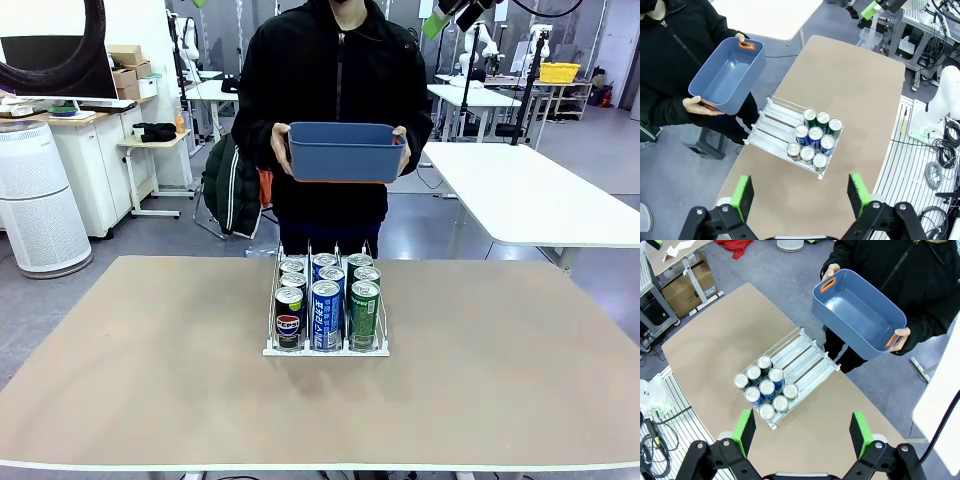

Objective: Fill the beverage cans into the dispenser.
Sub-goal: Place the picked Ionic drink in the line of the Automatic Can Dispenser with the same cans.

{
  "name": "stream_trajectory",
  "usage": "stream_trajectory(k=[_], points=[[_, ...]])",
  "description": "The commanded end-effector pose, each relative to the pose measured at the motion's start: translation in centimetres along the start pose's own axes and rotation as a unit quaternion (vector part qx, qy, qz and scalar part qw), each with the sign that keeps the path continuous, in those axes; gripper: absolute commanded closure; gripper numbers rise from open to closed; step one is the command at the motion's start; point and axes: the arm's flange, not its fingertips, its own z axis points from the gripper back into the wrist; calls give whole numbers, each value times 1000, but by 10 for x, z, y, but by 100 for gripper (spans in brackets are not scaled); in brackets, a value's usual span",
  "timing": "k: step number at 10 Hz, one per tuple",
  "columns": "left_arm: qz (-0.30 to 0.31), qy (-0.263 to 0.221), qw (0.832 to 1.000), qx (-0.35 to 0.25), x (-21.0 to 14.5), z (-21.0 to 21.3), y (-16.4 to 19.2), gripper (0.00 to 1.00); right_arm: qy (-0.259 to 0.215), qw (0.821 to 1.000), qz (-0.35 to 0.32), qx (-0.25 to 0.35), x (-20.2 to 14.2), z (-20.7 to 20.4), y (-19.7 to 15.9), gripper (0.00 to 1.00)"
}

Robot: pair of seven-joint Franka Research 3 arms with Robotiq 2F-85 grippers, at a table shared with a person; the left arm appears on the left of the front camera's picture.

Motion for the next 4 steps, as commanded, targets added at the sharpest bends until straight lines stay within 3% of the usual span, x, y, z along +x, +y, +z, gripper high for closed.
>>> stream_trajectory(k=[1,4], points=[[1,1,1000,-4,-2,1,1,0,0,1000,-1,1,-1,0,0,0],[1,1,1000,-4,-2,1,1,0,0,1000,-1,1,-1,0,0,0]])
